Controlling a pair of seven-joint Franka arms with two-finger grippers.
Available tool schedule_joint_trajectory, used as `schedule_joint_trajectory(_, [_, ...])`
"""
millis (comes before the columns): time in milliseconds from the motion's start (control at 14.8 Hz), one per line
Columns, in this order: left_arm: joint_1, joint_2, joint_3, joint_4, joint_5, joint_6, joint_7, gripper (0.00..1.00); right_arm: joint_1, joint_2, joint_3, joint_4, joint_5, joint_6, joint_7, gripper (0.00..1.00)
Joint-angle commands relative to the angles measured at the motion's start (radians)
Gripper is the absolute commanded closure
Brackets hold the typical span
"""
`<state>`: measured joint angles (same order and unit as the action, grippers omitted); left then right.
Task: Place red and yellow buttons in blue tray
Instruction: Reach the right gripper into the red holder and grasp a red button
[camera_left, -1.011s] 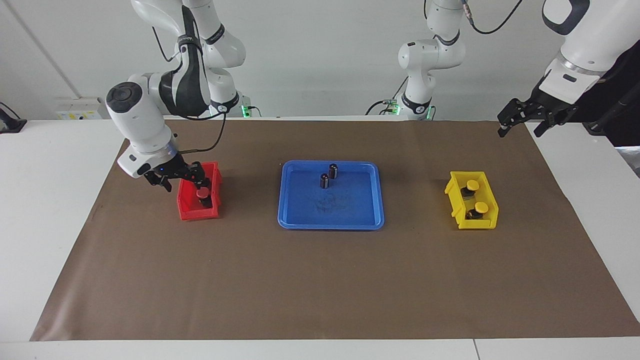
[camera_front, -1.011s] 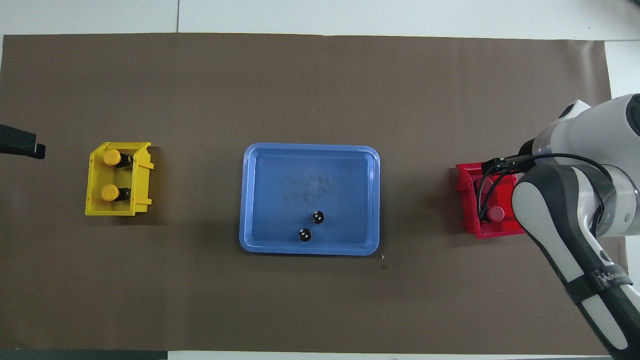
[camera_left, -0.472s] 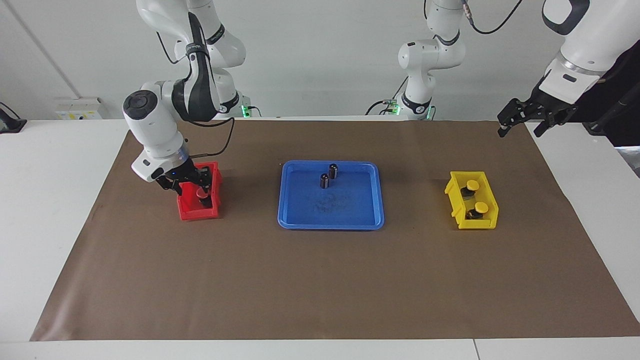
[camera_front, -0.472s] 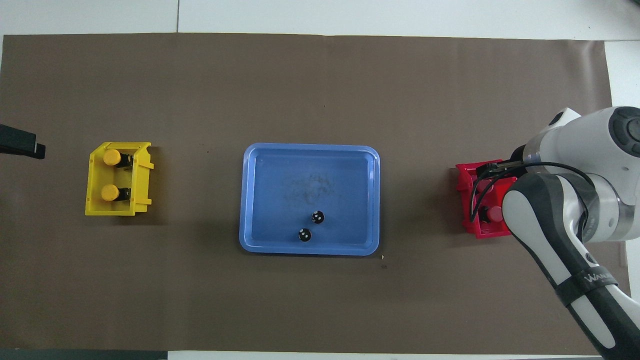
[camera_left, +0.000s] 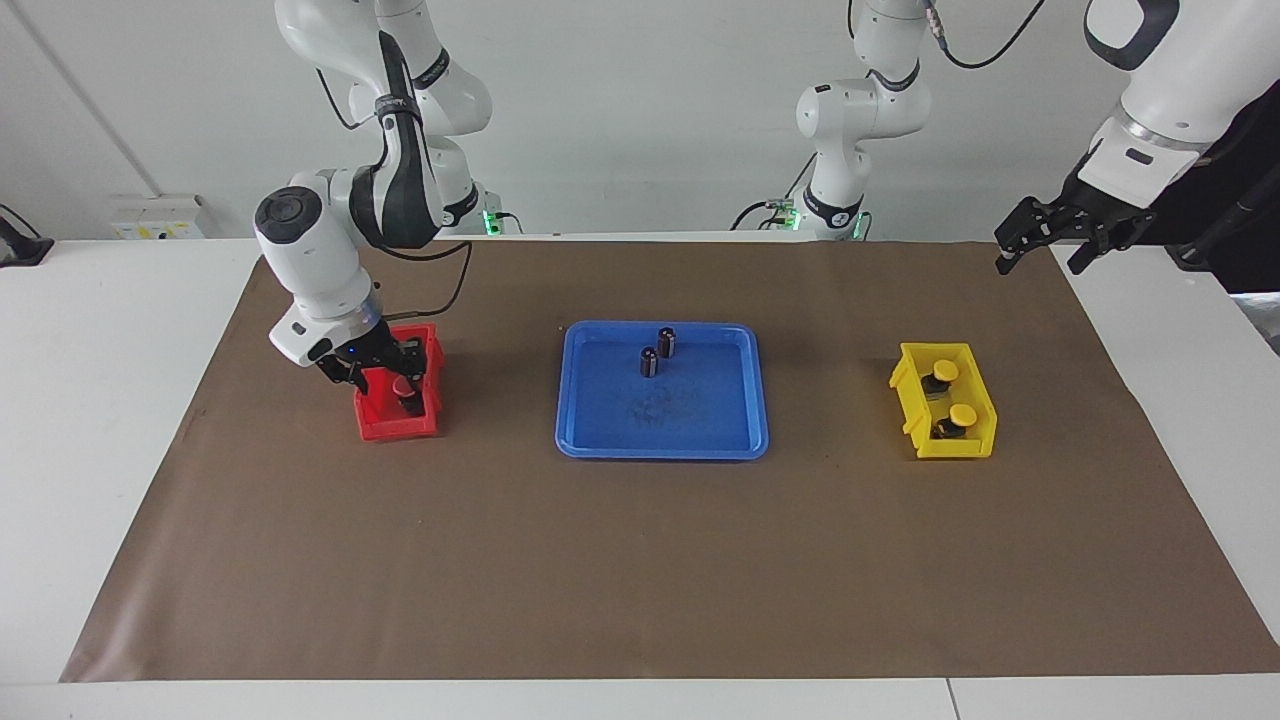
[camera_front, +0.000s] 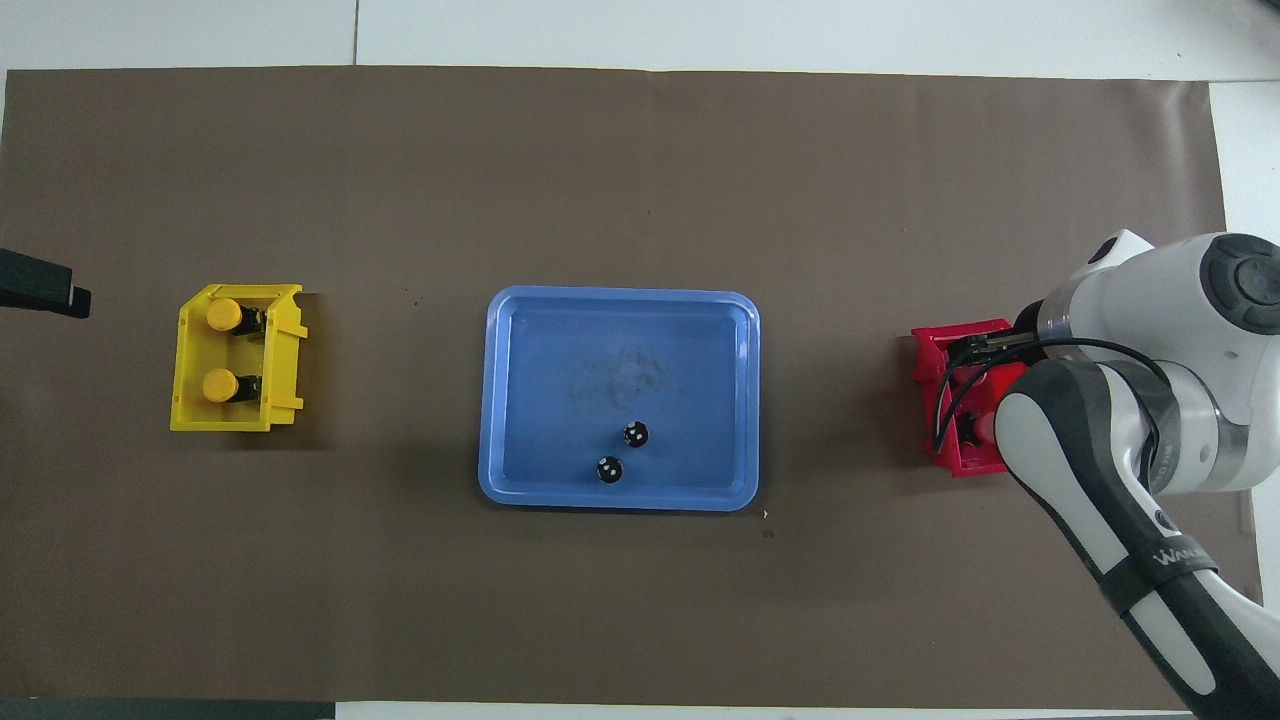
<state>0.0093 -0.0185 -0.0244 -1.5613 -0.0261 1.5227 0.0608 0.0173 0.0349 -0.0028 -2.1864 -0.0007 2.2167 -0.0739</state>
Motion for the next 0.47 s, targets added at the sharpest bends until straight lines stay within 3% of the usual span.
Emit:
schedule_joint_trajectory(0, [0.006,-0.017,-0.003,-0.017,0.015,-0.009,-0.007,0.0,-0.008,-0.027,0.007,-0.038,0.002,0.024,0.003,0.26])
schedule_joint_trajectory(404, [0.006,-0.017,-0.003,-0.017,0.015,-0.007,-0.007,0.0,-0.007,-0.032,0.007,-0.064,0.002,0.055,0.003,0.27])
